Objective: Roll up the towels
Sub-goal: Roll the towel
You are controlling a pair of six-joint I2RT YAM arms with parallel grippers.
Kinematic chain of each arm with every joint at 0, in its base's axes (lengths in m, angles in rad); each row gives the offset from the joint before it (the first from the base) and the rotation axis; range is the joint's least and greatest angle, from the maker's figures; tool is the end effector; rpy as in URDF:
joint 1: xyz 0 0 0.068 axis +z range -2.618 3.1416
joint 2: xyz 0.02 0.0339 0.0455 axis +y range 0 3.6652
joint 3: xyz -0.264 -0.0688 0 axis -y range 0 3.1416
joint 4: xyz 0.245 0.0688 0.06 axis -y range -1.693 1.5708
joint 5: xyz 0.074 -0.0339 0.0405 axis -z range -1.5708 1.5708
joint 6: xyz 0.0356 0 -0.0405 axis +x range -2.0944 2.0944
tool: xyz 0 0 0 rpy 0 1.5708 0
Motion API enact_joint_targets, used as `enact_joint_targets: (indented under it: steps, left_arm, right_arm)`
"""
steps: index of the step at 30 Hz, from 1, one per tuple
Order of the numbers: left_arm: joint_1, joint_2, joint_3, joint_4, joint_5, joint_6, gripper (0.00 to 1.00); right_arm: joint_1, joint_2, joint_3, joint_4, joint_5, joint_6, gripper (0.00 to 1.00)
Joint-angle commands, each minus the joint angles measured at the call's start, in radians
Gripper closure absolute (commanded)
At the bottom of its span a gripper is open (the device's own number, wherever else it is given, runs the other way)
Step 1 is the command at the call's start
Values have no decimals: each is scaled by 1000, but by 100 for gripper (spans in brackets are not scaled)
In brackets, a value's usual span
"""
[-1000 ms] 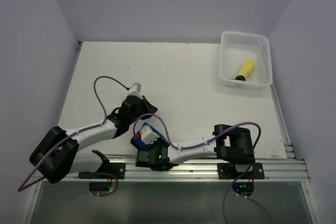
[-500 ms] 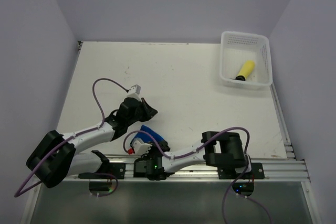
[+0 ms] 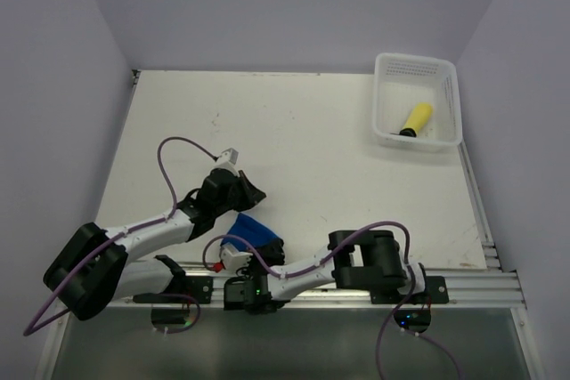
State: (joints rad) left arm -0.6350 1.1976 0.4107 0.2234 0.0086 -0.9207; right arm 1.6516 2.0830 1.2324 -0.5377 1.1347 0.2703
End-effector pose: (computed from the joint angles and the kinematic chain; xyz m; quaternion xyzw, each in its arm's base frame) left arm 0.1865 -0.1378 0.1696 -0.1226 0.8672 -0.3414 0.3412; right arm 0.0021 0.3736 0.1115 -0.4973 0.6786 -0.2435 0.4827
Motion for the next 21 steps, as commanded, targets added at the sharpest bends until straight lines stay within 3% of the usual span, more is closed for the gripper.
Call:
enact_joint_targets:
  steps: [1,21]
  left_arm:
    - [8,0,-35,39,31,-29,100]
    - [-21,-58,-153,40,39,-89,100]
  right_arm:
    - [17,38,16,10,63,-36,100]
    - [36,198,154,-140,66,3,100]
